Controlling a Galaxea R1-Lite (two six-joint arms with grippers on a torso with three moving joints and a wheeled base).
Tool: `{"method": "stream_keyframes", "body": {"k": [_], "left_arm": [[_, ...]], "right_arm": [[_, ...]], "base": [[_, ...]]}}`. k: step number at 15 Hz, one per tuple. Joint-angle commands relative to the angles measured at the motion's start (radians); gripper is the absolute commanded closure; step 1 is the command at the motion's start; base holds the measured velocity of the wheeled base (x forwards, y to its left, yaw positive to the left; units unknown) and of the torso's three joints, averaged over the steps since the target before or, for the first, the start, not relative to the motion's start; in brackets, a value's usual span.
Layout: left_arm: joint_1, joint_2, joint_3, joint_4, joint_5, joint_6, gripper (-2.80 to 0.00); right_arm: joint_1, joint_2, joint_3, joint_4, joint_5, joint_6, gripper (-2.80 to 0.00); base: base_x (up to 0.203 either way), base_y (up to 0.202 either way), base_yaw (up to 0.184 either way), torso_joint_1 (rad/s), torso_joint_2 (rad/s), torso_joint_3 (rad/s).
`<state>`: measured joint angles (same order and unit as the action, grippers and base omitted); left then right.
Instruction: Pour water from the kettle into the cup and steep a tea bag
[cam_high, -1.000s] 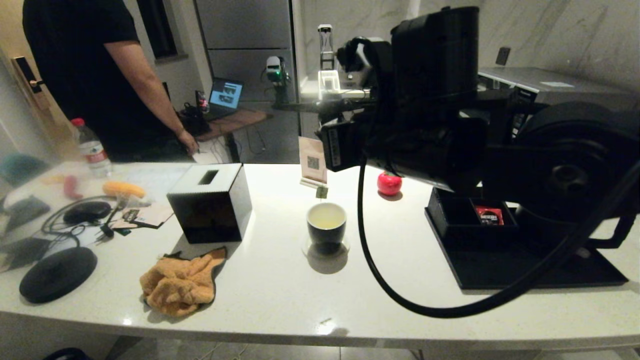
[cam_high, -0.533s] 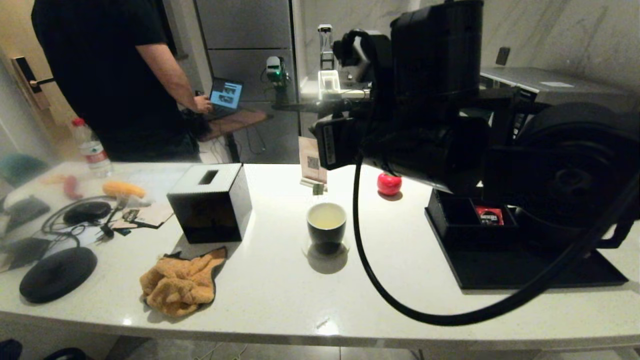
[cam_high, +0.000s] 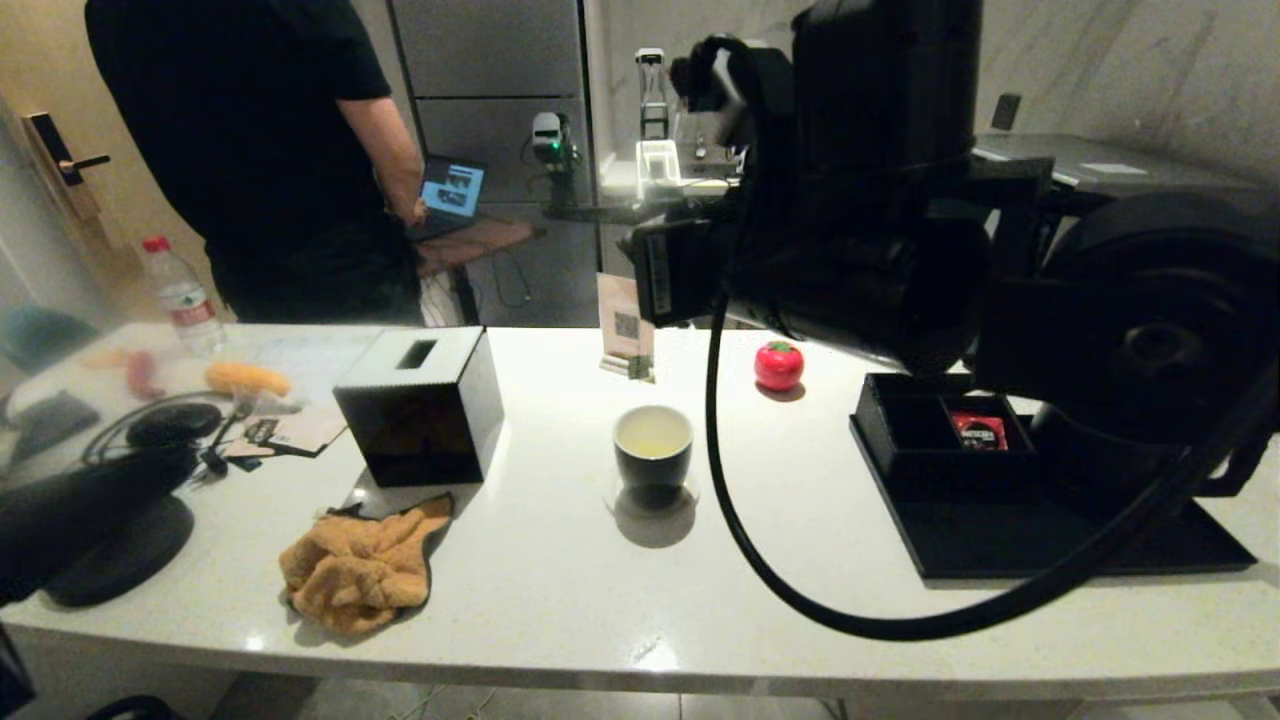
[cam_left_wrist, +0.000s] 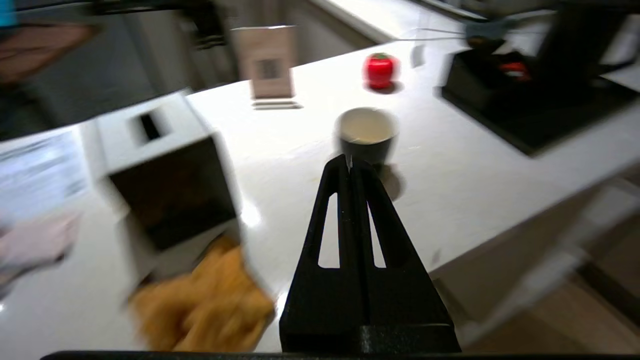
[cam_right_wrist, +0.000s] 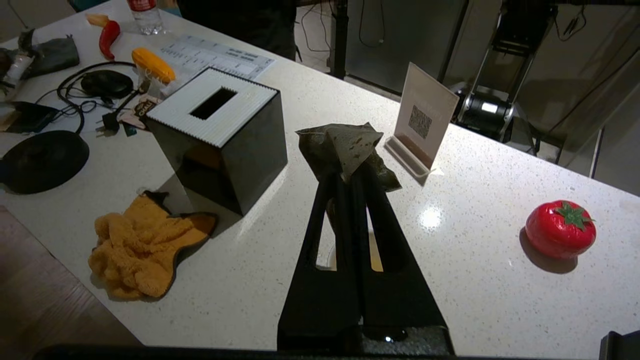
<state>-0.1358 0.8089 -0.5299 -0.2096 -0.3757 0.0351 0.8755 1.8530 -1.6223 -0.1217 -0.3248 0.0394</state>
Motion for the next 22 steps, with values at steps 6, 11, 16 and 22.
{"method": "stream_keyframes", "body": {"k": [6, 11, 16, 22], "left_arm": [[-0.249, 0.465, -0.162, -0.22, 0.0, 0.002, 0.0], [-0.323, 0.591, -0.225, -0.3, 0.002, 0.004, -2.8], [-0.361, 0.682, -0.225, -0.498, 0.027, -0.063, -2.8], [-0.375, 0.746, -0.229, -0.55, 0.035, -0.101, -2.8]], "right_arm": [[0.0, 0.008, -0.021, -0.001, 0.0, -0.033, 0.0], [0.0, 0.005, -0.021, -0.001, 0.0, -0.033, 0.0], [0.0, 0.002, -0.021, 0.001, -0.002, -0.033, 0.0], [0.0, 0.0, -0.021, 0.001, 0.0, -0.033, 0.0]], "base": [[0.0, 0.0, 0.0, 0.0, 0.0, 0.0], [0.0, 0.0, 0.0, 0.0, 0.0, 0.0], [0.0, 0.0, 0.0, 0.0, 0.0, 0.0], [0.0, 0.0, 0.0, 0.0, 0.0, 0.0]]}}
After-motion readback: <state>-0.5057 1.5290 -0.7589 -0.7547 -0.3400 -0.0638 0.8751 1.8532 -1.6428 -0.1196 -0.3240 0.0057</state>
